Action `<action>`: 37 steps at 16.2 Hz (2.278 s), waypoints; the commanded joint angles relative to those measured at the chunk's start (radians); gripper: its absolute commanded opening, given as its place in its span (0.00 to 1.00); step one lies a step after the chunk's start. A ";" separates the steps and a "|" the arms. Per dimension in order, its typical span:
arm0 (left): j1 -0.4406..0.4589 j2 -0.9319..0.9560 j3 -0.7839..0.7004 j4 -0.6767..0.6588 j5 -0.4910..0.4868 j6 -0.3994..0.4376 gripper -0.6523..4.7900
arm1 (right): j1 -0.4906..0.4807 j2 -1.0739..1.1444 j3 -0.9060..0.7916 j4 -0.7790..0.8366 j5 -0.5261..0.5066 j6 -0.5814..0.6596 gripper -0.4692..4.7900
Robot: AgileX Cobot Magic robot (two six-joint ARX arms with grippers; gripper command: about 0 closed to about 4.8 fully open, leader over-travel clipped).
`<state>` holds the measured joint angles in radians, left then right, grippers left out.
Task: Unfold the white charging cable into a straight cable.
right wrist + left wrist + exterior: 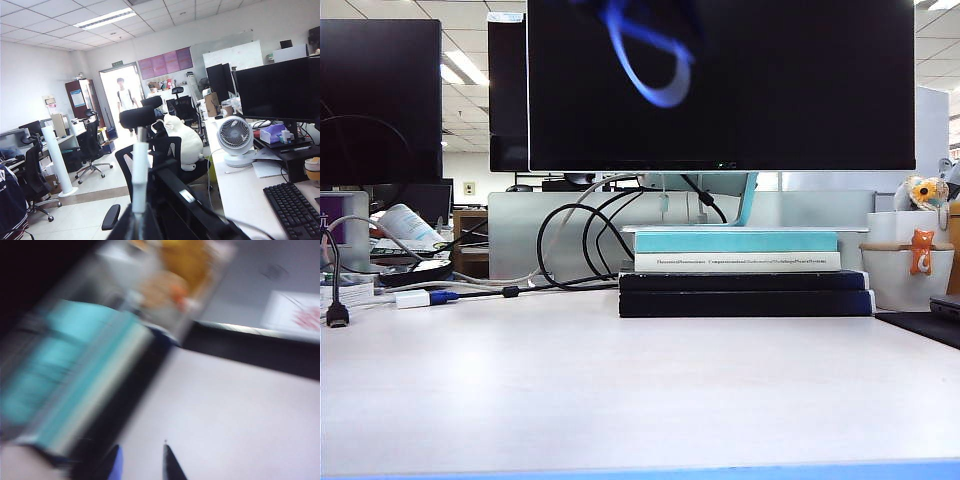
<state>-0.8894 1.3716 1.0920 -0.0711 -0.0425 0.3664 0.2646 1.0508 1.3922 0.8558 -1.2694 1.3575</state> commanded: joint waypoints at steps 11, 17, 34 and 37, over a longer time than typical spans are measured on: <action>0.006 -0.168 0.005 0.041 -0.057 -0.011 1.00 | 0.059 0.153 -0.006 0.017 -0.046 -0.009 0.09; 0.008 -0.241 0.131 -0.308 0.191 -0.143 1.00 | 0.046 0.224 -0.024 0.008 -0.080 -0.109 0.09; 0.269 -0.591 0.001 -0.496 0.145 -0.200 1.00 | -0.001 0.272 -0.154 -1.183 0.285 -1.149 0.62; 0.268 -0.584 0.001 -0.496 0.145 -0.203 1.00 | -0.001 0.204 -0.132 -1.167 0.284 -1.148 0.63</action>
<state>-0.6212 0.7891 1.0920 -0.5804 0.0956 0.1658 0.2630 1.2858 1.2442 -0.3374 -0.9730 0.2131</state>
